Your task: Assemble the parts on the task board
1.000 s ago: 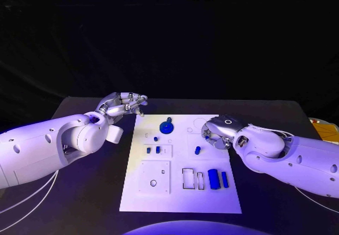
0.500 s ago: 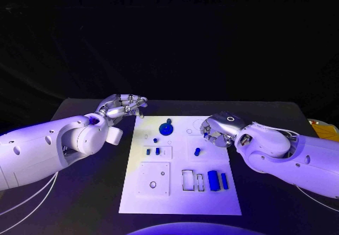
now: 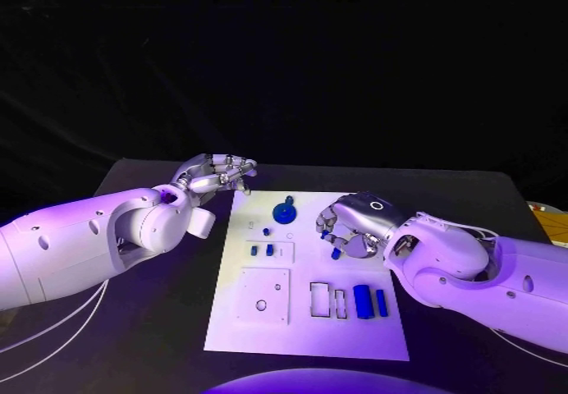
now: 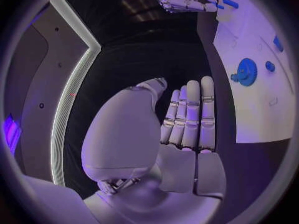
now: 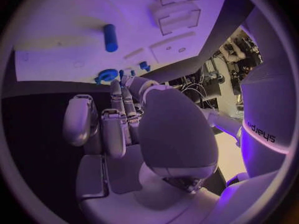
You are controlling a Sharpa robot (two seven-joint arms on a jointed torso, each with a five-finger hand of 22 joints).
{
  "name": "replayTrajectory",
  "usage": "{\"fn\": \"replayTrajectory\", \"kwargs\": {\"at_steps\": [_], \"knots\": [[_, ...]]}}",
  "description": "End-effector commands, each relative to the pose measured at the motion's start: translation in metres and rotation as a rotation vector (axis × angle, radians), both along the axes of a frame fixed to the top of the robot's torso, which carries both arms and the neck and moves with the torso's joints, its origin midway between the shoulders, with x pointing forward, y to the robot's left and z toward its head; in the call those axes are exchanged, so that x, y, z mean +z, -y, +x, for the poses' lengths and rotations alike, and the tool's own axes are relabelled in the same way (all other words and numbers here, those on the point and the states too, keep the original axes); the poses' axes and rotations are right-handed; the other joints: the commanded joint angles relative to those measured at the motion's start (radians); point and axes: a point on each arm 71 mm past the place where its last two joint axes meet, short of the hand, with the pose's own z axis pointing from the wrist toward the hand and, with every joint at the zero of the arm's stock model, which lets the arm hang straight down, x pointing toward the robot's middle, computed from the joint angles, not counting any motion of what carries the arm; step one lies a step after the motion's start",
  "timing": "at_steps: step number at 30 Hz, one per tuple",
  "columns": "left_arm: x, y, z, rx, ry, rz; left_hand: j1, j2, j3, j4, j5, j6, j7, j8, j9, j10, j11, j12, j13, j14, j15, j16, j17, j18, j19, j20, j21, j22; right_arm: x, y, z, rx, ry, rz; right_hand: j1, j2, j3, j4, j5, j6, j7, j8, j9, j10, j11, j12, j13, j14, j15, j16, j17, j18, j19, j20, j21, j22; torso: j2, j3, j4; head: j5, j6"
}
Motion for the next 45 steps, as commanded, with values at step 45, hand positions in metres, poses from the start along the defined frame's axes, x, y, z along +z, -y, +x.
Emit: {"fn": "replayTrajectory", "kwargs": {"at_steps": [45], "knots": [[0.001,0.017,-0.002,0.006,-0.040,-0.095,0.008,0.001,0.011,0.000,0.005,-0.010,0.004,-0.003,0.000,-0.011,0.003,0.012,0.000,-0.018,0.003,-0.009,-0.003,0.010,-0.009,0.006,-0.015,-0.004,-0.064,-0.072,-0.045,0.152,-0.178,0.064,-0.020,0.004,0.004,-0.008,0.009,0.005,-0.002,0.003,0.001,0.025,-0.020,-0.008,-0.001,0.047,-0.006,0.002,-0.003,-0.009,0.001,0.001,-0.006,0.034,0.001,-0.0002,-0.0009,0.078,-0.044]]}}
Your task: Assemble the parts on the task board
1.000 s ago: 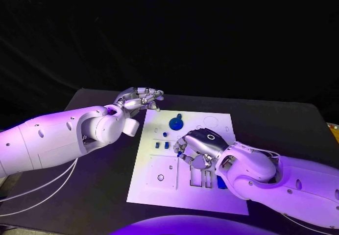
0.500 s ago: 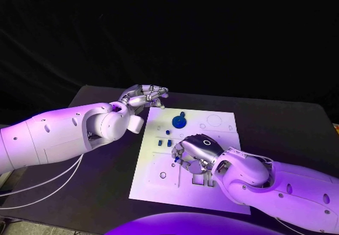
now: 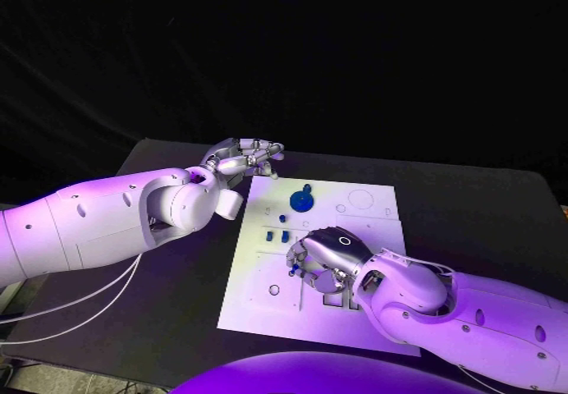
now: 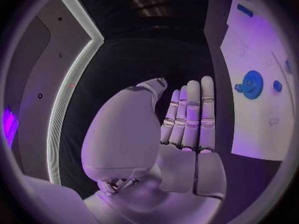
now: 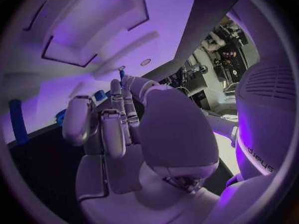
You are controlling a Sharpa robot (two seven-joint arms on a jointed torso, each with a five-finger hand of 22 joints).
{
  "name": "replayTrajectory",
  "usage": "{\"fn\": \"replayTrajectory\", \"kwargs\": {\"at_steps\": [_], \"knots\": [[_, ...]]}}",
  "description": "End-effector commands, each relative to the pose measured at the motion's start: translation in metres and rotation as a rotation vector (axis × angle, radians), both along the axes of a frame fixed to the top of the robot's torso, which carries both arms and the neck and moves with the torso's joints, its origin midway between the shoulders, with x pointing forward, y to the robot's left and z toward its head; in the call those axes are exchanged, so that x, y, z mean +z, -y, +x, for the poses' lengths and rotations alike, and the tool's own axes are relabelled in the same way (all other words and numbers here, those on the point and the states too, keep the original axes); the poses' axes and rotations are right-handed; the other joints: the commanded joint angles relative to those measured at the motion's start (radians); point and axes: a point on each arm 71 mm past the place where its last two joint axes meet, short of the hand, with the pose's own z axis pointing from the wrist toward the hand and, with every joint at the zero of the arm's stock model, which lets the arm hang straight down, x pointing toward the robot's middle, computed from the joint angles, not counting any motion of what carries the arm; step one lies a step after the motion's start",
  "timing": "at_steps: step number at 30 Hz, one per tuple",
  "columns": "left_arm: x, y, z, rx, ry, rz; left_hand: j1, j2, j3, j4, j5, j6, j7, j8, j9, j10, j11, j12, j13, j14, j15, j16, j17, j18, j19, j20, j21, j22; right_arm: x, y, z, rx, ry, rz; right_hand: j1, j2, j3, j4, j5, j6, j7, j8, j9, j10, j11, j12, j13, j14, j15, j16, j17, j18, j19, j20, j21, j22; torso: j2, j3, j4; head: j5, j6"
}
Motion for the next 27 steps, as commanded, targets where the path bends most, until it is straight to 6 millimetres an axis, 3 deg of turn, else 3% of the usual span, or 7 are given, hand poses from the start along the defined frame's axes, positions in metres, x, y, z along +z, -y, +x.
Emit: {"fn": "replayTrajectory", "kwargs": {"at_steps": [1,27], "knots": [[0.001,0.002,0.000,-0.007,0.006,-0.012,0.008,0.001,0.006,0.000,0.005,-0.006,0.000,-0.003,0.001,-0.007,-0.001,0.005,0.000,-0.007,-0.001,-0.005,-0.002,0.010,-0.006,0.003,-0.005,-0.001,-0.003,-0.001,-0.002,0.015,-0.005,-0.012,-0.003,0.005,0.001,-0.006,0.005,0.010,0.000,0.003,0.001,0.022,-0.021,-0.004,0.002,0.047,-0.006,0.002,-0.001,-0.010,0.001,0.001,-0.006,0.034,0.000,0.0000,0.0004,0.001,-0.001],[0.001,0.001,0.000,-0.011,0.000,-0.010,0.007,0.001,0.006,0.000,0.004,-0.008,0.001,-0.003,0.001,-0.010,0.000,0.007,0.000,-0.010,0.000,-0.005,-0.002,0.010,-0.007,0.004,-0.008,-0.002,-0.015,-0.006,-0.003,0.035,-0.017,-0.068,-0.015,0.003,-0.001,-0.008,0.004,0.006,0.001,0.001,0.001,0.020,-0.020,-0.009,0.000,0.047,-0.005,0.002,-0.002,-0.010,-0.001,0.002,-0.009,0.033,0.000,0.0001,0.0006,0.010,-0.007]]}}
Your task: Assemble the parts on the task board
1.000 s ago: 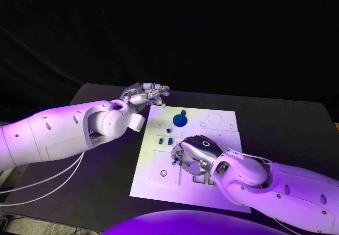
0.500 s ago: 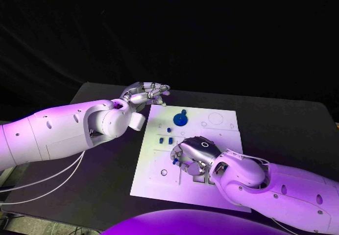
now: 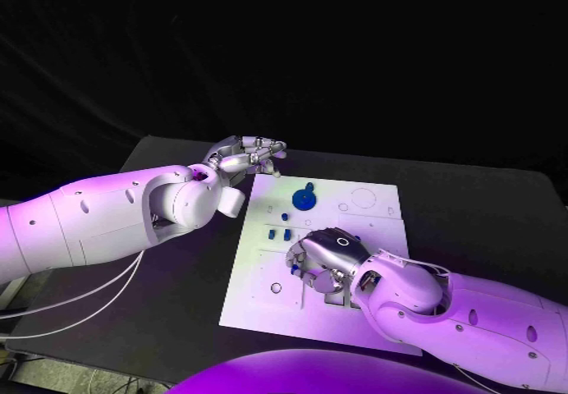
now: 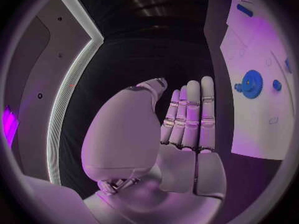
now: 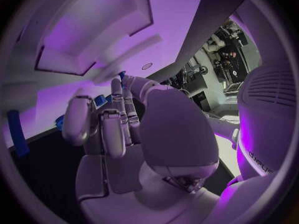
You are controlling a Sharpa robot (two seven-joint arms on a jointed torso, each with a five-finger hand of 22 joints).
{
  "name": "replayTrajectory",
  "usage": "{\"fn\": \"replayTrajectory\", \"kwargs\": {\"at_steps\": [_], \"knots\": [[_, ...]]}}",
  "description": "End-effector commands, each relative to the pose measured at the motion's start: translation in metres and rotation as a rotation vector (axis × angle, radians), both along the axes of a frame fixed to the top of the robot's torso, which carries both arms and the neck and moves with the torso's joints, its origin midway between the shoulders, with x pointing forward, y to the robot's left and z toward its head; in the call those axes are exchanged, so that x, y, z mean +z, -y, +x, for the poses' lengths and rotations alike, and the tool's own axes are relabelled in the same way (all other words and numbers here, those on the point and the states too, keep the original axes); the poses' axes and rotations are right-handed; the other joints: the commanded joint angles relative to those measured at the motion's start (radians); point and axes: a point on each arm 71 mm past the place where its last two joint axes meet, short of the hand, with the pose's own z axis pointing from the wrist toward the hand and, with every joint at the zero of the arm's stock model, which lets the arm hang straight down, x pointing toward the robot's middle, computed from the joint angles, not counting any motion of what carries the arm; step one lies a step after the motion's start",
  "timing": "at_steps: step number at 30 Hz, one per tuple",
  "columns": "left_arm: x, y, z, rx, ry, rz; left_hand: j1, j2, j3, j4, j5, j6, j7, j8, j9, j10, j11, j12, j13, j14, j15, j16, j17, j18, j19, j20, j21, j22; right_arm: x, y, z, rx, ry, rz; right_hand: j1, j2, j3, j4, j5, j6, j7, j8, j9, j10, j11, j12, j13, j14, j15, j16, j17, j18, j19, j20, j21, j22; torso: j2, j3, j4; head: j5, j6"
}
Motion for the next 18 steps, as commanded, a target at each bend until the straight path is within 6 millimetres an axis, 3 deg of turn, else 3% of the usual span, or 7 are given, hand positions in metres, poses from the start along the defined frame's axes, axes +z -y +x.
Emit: {"fn": "replayTrajectory", "kwargs": {"at_steps": [1,14,18], "knots": [[0.0011,0.0020,-0.0003,-0.011,0.002,-0.011,0.007,0.001,0.006,0.000,0.004,-0.008,0.001,-0.003,0.001,-0.010,0.000,0.007,0.000,-0.010,0.000,-0.005,-0.001,0.010,-0.004,0.000,-0.004,-0.001,-0.0068,-0.0012,-0.0036,0.032,-0.014,-0.058,-0.010,0.006,-0.001,-0.009,0.001,0.003,-0.002,0.002,0.001,0.002,-0.009,-0.006,0.000,0.047,-0.004,0.002,-0.001,-0.010,-0.002,0.002,-0.006,0.033,0.000,0.0001,-0.0001,-0.001,-0.001],[0.0008,0.0017,-0.0001,-0.011,0.001,-0.009,0.007,0.001,0.006,0.000,0.004,-0.008,0.001,-0.003,0.001,-0.011,0.000,0.008,0.001,-0.011,0.000,-0.005,-0.001,0.011,-0.004,0.001,-0.005,-0.001,-0.0059,-0.0009,-0.0054,0.039,-0.018,-0.039,-0.075,-0.022,-0.004,-0.006,0.016,-0.045,0.018,-0.031,-0.013,-0.050,0.015,-0.052,-0.021,0.043,0.015,-0.001,-0.010,-0.005,-0.016,0.018,-0.037,0.020,-0.001,-0.0001,-0.0003,-0.003,0.000],[0.0007,0.0013,0.0001,-0.010,0.000,-0.009,0.007,0.001,0.006,0.000,0.004,-0.008,0.001,-0.003,0.001,-0.011,0.000,0.008,0.001,-0.011,0.000,-0.005,-0.001,0.011,-0.004,0.001,-0.005,-0.001,-0.0044,0.0005,-0.0044,0.025,-0.007,-0.018,-0.091,-0.036,-0.003,-0.007,0.016,-0.081,0.036,-0.055,-0.025,-0.088,0.031,-0.075,-0.035,0.041,0.028,-0.003,-0.014,-0.002,-0.023,0.028,-0.054,0.012,-0.001,0.0003,-0.0006,-0.005,0.003]]}}
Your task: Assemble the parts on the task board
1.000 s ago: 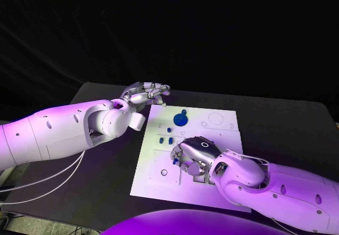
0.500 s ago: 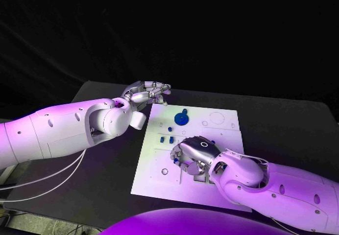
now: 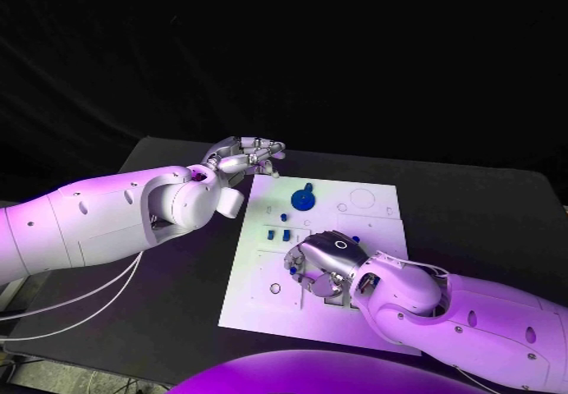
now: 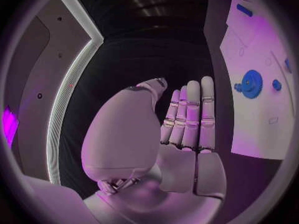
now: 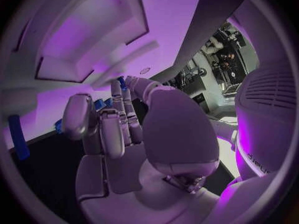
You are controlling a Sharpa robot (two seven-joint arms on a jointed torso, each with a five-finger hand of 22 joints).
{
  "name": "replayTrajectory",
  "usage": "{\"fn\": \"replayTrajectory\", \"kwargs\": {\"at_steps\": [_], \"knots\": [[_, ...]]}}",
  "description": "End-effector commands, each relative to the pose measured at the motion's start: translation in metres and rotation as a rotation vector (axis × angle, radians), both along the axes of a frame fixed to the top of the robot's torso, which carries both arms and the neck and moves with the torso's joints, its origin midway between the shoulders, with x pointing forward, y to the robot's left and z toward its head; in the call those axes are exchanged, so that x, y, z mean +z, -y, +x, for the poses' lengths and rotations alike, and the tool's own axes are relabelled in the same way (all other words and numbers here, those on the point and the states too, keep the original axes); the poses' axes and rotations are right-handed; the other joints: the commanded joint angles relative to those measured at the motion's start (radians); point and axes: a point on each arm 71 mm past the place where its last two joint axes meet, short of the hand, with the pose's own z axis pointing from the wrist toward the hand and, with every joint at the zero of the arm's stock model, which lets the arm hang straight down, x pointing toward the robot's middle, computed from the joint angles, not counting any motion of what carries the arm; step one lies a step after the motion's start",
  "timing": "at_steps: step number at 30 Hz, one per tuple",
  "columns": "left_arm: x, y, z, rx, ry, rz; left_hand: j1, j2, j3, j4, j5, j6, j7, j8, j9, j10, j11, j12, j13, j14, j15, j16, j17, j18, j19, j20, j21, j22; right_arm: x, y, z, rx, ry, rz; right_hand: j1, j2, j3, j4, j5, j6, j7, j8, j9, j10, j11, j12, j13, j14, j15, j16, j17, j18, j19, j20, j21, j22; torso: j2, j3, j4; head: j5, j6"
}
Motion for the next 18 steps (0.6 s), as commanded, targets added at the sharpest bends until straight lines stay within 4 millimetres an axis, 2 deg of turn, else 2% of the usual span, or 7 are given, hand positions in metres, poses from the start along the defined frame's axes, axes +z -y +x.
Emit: {"fn": "replayTrajectory", "kwargs": {"at_steps": [1,5,11,18], "knots": [[0.001,0.002,0.000,-0.011,0.003,-0.010,0.007,0.001,0.006,0.000,0.004,-0.008,0.001,-0.003,0.001,-0.004,0.000,0.004,0.001,-0.004,0.000,-0.005,-0.001,0.010,-0.004,0.001,-0.005,-0.001,-0.001,0.001,-0.002,0.003,0.005,0.007,-0.011,-0.004,0.000,-0.006,0.005,-0.030,0.004,-0.016,-0.007,-0.028,0.008,-0.014,-0.013,0.042,0.011,-0.004,-0.004,-0.001,-0.006,0.010,-0.015,0.008,0.000,0.0002,-0.0001,-0.001,0.002],[0.001,0.002,0.000,-0.011,0.002,-0.010,0.007,0.001,0.006,0.000,0.004,-0.008,0.001,-0.003,0.001,-0.004,0.000,0.004,0.001,-0.004,0.000,-0.005,-0.001,0.010,-0.004,0.001,-0.005,-0.001,0.001,0.004,-0.001,-0.013,0.021,0.036,-0.016,-0.009,-0.003,-0.013,0.003,-0.062,0.007,-0.034,-0.015,-0.067,0.015,-0.018,-0.023,0.034,0.016,-0.015,-0.028,0.006,-0.022,0.017,-0.050,-0.011,0.000,0.0005,0.0000,-0.003,0.006],[0.001,0.001,0.000,-0.014,-0.001,-0.010,0.007,0.001,0.006,0.000,0.004,-0.008,0.001,-0.003,0.001,-0.004,0.000,0.004,0.001,-0.004,0.000,-0.005,-0.001,0.010,-0.004,0.001,-0.005,-0.001,0.007,0.013,-0.003,-0.031,0.027,0.065,-0.016,-0.007,-0.003,-0.013,0.003,-0.059,0.006,-0.032,-0.014,-0.069,0.015,-0.016,-0.023,0.033,0.016,-0.017,-0.033,0.007,-0.021,0.018,-0.050,-0.011,-0.001,0.0004,-0.0005,-0.005,0.009],[0.000,0.001,0.000,-0.015,-0.002,-0.010,0.008,0.002,0.007,-0.001,0.004,-0.009,0.002,-0.003,0.001,-0.005,0.001,0.005,0.001,-0.005,0.000,-0.005,-0.001,0.011,-0.004,0.001,-0.006,-0.002,0.027,0.034,0.001,-0.075,0.023,0.100,-0.020,-0.007,-0.006,-0.012,0.004,-0.052,0.008,-0.029,-0.013,-0.066,0.015,-0.009,-0.023,0.032,0.017,-0.018,-0.036,0.005,-0.018,0.019,-0.044,-0.007,0.000,0.0001,-0.0004,-0.013,0.016]]}}
